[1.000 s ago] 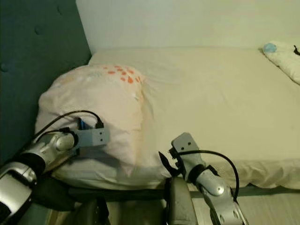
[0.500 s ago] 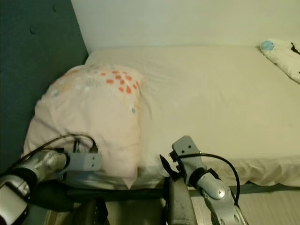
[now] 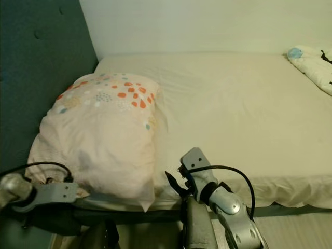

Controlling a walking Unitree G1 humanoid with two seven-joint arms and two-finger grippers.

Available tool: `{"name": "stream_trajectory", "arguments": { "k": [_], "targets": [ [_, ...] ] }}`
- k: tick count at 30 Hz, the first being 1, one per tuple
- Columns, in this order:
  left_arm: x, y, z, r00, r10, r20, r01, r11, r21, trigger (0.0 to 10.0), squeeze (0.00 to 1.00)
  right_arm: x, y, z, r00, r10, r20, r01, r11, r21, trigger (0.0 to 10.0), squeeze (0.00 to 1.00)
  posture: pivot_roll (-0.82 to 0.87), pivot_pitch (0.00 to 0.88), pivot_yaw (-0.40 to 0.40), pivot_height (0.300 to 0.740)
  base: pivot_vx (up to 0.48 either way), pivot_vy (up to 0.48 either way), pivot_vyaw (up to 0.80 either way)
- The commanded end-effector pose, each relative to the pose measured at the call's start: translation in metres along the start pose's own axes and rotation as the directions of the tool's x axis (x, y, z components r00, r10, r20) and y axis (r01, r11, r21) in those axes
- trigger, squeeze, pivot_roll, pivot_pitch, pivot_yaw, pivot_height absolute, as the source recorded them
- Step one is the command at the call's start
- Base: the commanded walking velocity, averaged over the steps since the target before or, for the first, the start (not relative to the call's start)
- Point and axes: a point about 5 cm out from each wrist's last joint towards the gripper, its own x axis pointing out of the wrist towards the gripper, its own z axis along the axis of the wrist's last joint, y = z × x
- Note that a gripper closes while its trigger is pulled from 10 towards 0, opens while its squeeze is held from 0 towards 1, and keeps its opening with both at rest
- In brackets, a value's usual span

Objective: Clean up the room

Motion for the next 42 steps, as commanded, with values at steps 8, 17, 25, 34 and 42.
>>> {"name": "stream_trajectory", "arguments": {
  "k": [8,17,25,34,42],
  "targets": [
    [-0.027,0.031,0.082,0.799,0.066,0.598,0.075,0.975,-0.208,0.0,0.00,0.002,0.000,0.004,0.999,0.001,0.047,-0.006,0.995,0.099,10.0,0.00,-0.08,0.138,-0.041,0.570,0.000,0.000,0.00],
    [0.028,0.081,0.138,0.572,0.706,0.418,-0.441,0.694,-0.570,0.0,0.00,0.006,-0.019,0.008,0.984,-0.170,0.045,0.165,0.982,0.093,10.0,0.00,-0.11,0.194,-0.009,0.570,0.000,0.000,0.00],
    [0.059,0.076,0.148,0.543,0.819,0.185,-0.579,0.525,-0.624,0.0,0.00,0.009,-0.023,0.020,0.967,-0.243,0.076,0.236,0.967,0.091,10.0,0.00,-0.14,0.260,0.020,0.570,0.000,0.000,0.00],
    [0.101,0.031,0.075,0.687,0.706,-0.170,-0.704,0.589,-0.397,0.0,0.00,0.005,-0.009,0.027,0.968,-0.240,0.077,0.232,0.968,0.093,10.0,0.00,-0.15,0.330,0.034,0.570,0.000,0.000,0.00],
    [0.127,-0.004,0.053,0.807,0.551,-0.214,-0.585,0.694,-0.420,0.0,0.00,0.002,-0.007,0.023,0.969,-0.238,0.062,0.231,0.968,0.096,10.0,0.00,-0.15,0.346,0.023,0.570,0.000,0.000,0.00]
  ]
}}
